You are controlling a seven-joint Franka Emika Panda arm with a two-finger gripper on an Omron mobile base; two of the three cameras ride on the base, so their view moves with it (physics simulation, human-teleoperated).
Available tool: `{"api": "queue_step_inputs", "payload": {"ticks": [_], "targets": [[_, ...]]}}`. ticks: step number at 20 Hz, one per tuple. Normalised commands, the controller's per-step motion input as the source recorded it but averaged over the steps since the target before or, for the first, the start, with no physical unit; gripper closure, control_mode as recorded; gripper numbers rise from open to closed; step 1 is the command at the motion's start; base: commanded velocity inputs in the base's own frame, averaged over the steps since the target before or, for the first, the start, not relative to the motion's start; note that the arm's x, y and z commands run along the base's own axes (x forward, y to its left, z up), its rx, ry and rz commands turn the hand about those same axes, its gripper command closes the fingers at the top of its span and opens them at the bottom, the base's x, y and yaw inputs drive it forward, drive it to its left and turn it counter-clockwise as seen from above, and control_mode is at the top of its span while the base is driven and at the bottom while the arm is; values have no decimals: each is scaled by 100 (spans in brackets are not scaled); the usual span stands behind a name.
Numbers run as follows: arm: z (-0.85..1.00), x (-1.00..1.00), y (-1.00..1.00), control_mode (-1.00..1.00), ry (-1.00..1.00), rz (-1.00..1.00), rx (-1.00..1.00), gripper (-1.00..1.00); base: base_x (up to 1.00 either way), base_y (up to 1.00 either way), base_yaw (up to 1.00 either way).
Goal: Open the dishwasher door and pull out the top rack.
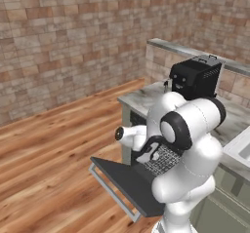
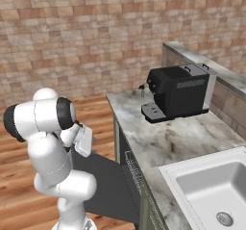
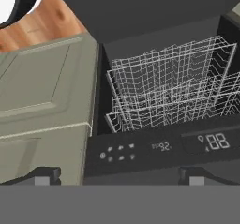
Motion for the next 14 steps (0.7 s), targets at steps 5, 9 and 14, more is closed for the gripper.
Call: {"api": "queue_step_inputs", "payload": {"ticks": [5,9,14], "targets": [[-6,6,0,-100,11,0,-19,-100,0,0,0],[-30,0,0,-100,0,0,-34,-100,0,0,0],[-34,0,0,-100,-1,0,-37,-100,0,0,0]]}}
